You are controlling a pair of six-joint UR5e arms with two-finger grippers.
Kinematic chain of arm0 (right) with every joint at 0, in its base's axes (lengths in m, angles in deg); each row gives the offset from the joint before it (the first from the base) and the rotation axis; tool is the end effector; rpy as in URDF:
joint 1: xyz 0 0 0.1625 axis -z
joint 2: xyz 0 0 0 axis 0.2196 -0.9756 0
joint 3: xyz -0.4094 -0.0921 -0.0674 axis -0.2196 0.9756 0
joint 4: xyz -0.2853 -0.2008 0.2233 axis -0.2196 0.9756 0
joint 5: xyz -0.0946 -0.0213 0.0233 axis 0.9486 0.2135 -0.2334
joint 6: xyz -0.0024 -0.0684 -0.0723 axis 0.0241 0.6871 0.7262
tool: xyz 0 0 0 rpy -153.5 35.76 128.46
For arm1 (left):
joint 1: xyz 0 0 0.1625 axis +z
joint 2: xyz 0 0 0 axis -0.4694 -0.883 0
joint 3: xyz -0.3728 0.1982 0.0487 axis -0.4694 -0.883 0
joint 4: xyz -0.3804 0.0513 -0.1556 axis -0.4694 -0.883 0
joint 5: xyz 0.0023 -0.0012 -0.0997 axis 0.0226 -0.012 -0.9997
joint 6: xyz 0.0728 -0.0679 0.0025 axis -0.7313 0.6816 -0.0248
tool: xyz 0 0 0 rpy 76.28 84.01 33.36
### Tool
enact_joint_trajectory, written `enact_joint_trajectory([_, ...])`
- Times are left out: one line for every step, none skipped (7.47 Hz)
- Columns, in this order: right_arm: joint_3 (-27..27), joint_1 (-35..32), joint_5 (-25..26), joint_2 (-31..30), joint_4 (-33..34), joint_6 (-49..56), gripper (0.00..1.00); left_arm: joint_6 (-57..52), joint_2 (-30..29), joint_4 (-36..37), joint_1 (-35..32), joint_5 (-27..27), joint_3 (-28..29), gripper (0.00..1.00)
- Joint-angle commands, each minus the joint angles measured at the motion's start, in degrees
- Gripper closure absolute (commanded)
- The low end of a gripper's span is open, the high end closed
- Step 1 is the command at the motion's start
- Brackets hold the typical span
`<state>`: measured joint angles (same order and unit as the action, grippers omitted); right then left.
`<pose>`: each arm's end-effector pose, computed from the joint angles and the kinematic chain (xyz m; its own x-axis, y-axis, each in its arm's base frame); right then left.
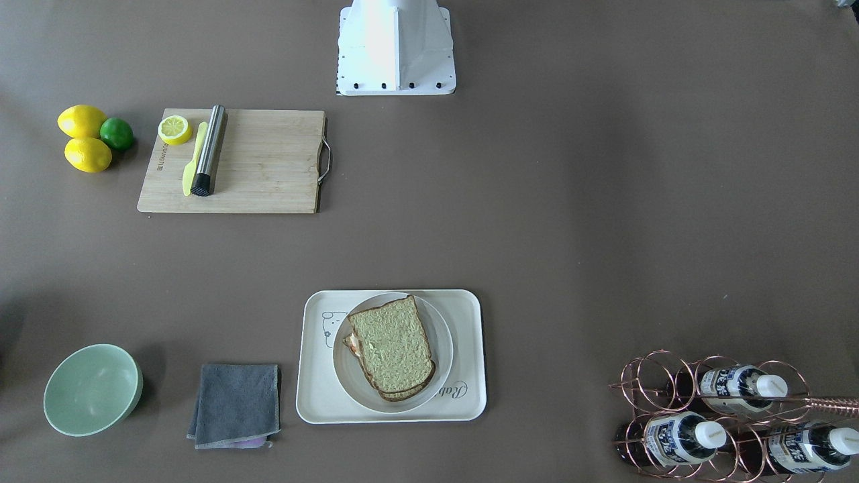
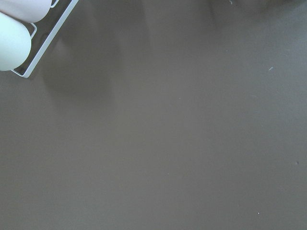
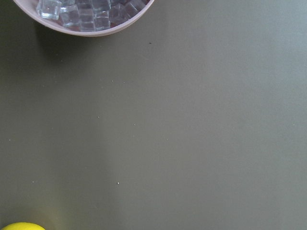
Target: Make sandwich and place on tray
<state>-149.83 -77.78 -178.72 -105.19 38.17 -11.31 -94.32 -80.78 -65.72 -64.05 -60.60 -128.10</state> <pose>0.0722 -0.4305 0.6049 0.7609 0.0747 0.6446 0.0002 0.9933 -0.1154 -0.0790 -0.4716 0.6136 0.6963 0.1831 -0.6940 -0.0836 0.9810 0.1749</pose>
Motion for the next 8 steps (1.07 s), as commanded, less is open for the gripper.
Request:
enact_joint_trajectory([0.0, 0.0, 0.1, -0.1, 0.0, 0.0, 0.00, -0.2, 0.0, 0.0, 0.0, 0.0, 0.1, 0.02])
enact_joint_trajectory([0.0, 0.0, 0.0, 0.0, 0.0, 0.0, 0.00, -0.2, 0.0, 0.0, 0.0, 0.0, 0.1, 0.02])
enact_joint_trajectory([0.0, -0.1, 0.0, 0.0, 0.0, 0.0, 0.00, 0.0, 0.0, 0.0, 0.1, 0.0, 0.1, 0.02])
enact_joint_trajectory([0.0, -0.1, -0.3, 0.0, 0.0, 0.0, 0.00, -0.1, 0.0, 0.0, 0.1, 0.0, 0.0, 0.02])
enact_joint_trajectory([0.0, -0.1, -0.5, -0.1, 0.0, 0.0, 0.00, -0.1, 0.0, 0.0, 0.2, 0.0, 0.0, 0.02])
enact_joint_trajectory([0.0, -0.1, -0.5, -0.1, 0.0, 0.0, 0.00, -0.2, 0.0, 0.0, 0.2, 0.0, 0.1, 0.02])
enact_joint_trajectory([0.0, 0.0, -0.6, -0.1, 0.0, 0.0, 0.00, -0.3, 0.0, 0.0, 0.2, 0.0, 0.0, 0.02])
enact_joint_trajectory([0.0, 0.0, -0.6, -0.1, -0.1, 0.0, 0.00, -0.3, 0.0, 0.0, 0.2, 0.0, 0.0, 0.02])
